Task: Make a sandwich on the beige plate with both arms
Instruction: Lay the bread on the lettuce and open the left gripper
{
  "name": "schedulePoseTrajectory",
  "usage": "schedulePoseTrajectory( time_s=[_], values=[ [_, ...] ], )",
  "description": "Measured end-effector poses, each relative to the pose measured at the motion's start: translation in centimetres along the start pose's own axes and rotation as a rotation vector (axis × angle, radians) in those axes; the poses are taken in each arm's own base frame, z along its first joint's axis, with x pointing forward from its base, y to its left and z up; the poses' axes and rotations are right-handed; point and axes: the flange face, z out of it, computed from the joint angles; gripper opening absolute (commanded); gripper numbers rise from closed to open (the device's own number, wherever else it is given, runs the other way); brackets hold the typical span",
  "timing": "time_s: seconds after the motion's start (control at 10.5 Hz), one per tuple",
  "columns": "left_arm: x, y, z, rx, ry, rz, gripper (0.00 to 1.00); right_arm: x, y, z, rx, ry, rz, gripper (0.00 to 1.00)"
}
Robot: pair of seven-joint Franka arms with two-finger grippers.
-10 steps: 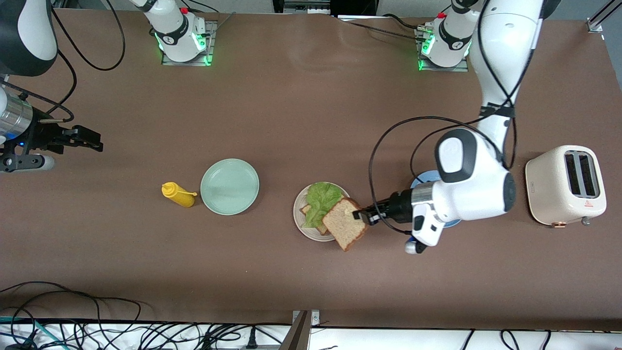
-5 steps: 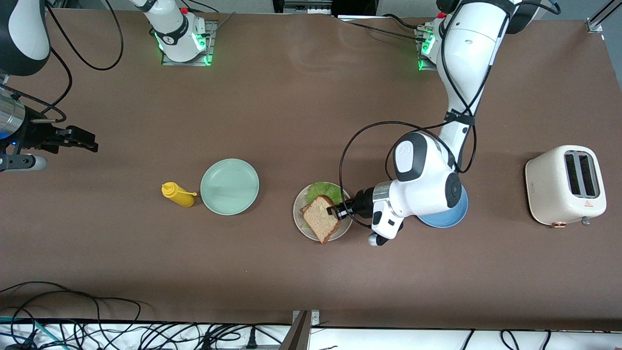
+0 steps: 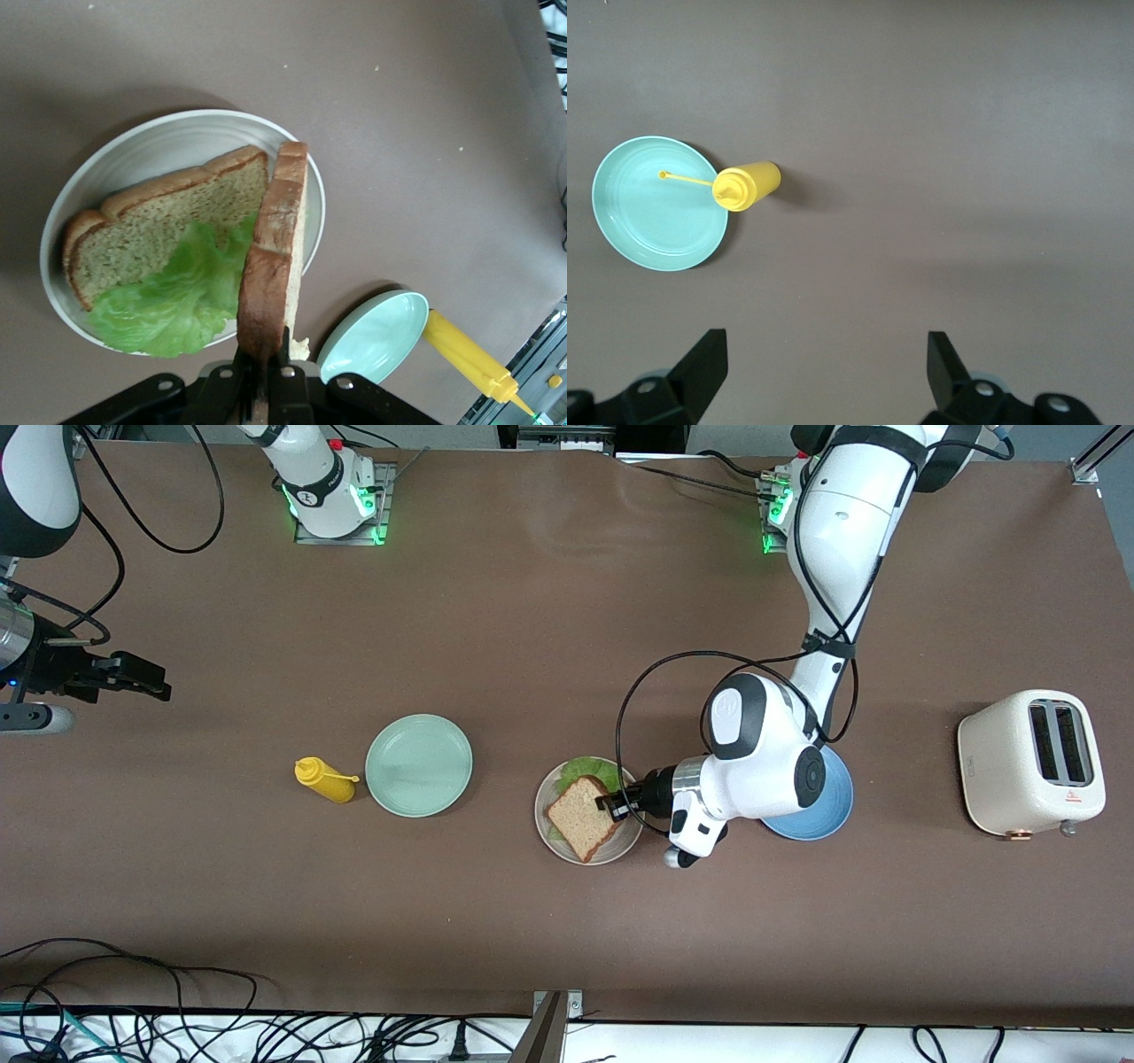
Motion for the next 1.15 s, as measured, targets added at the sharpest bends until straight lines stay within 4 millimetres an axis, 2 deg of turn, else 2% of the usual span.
schedulePoseTrajectory(
  time_s=[0.1,0.19,0.48,0.67,0.86,1.15],
  values=[
    [0.2,-0.4,0.3,0.006,-0.002,-0.005,0.53,0.0,0.0,0.0,0.000,-0.001,0.000,1.00],
    [0.2,-0.5,0.4,0.008,-0.002,-0.007,0.68,0.0,0.0,0.0,0.000,-0.002,0.000,1.00],
    [0.5,-0.6,0.2,0.012,0.004,-0.006,0.98,-0.1,-0.1,0.1,0.001,-0.007,-0.008,1.00],
    [0.8,-0.9,-0.1,0.026,0.017,0.000,1.00,-0.1,-0.1,0.1,0.001,-0.010,-0.018,1.00],
    [1.9,-1.6,-1.2,0.054,0.039,0.006,1.00,-0.1,-0.1,0.2,0.001,-0.013,-0.031,1.00],
    [3.3,-2.0,-4.9,0.150,0.120,0.079,1.00,-0.1,-0.1,0.3,0.001,-0.017,-0.033,1.00]
  ],
)
